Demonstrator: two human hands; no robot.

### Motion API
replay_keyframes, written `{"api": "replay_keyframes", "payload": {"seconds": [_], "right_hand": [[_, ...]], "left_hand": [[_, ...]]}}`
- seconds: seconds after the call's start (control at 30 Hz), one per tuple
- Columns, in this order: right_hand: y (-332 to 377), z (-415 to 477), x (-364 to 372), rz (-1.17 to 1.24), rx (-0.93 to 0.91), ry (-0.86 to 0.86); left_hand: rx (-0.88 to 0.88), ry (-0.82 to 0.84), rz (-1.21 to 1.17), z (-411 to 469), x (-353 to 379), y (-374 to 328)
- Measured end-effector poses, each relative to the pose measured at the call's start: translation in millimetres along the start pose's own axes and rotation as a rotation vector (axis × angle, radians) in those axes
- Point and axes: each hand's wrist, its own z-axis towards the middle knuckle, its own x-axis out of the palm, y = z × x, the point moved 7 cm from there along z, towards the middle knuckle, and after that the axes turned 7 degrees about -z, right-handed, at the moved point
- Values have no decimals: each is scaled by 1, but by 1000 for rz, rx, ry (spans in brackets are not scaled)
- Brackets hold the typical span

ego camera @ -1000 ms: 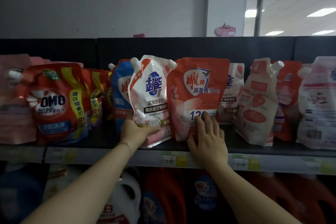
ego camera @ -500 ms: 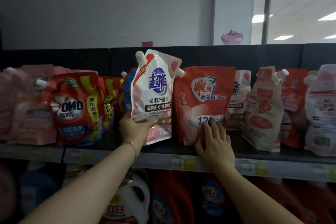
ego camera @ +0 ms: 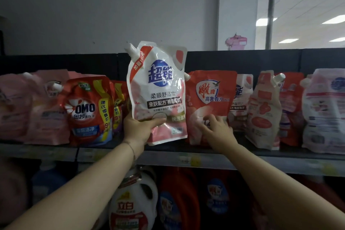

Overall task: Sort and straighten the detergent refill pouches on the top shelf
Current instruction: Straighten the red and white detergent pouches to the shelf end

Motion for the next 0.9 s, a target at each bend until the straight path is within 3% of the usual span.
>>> {"api": "replay_keyframes", "payload": {"seconds": [0.13,0.27,0.73,0.9], "right_hand": [[24,-15,-17,513,-93,8],[8,-19,-26,731,-32,-35],[-134,-35,-99,847,96,-332],[-186,-46,-119,739,100,-551]], "left_hand": [[-4,109,-55,-15,33,6],[-14,198,-93,-28,76,17],[85,538,-186,-86,254,46],[-80,714,-313,-101,314,69]]}}
